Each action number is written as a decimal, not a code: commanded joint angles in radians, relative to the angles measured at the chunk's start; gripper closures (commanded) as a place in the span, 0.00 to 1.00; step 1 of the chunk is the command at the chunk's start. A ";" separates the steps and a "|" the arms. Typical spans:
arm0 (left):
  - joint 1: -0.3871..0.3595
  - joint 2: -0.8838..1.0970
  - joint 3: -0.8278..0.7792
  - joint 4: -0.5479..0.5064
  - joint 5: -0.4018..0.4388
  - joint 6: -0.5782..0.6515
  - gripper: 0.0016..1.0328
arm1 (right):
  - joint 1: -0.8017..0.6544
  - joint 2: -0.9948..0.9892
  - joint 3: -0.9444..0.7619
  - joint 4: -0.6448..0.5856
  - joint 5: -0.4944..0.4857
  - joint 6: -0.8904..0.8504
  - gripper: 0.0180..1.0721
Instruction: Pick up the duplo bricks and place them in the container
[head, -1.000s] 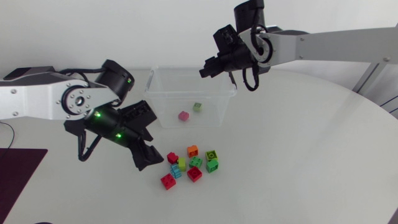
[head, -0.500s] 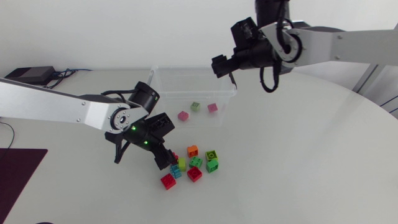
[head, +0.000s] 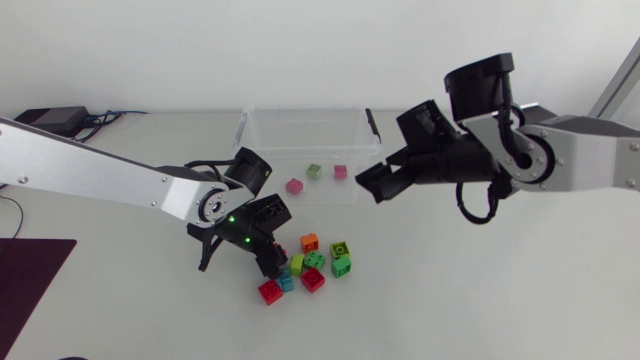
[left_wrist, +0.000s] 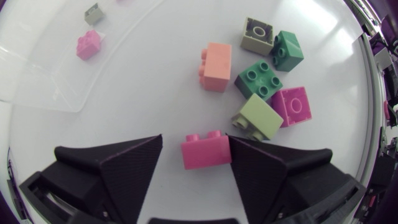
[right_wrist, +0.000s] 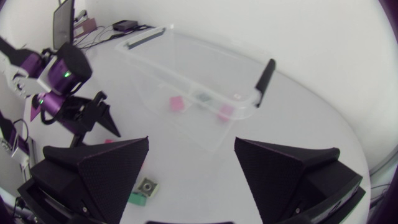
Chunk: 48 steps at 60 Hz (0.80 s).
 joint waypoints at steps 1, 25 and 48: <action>-0.001 0.023 -0.027 0.003 -0.002 -0.006 0.89 | 0.043 -0.020 -0.059 -0.015 -0.010 -0.022 0.05; 0.024 -0.280 -0.042 -0.095 0.009 0.021 0.93 | 0.191 0.284 0.035 -0.156 0.077 0.093 0.05; 0.079 -0.478 0.070 -0.049 0.050 -0.022 0.93 | 0.210 0.468 0.148 -0.153 0.166 0.188 0.13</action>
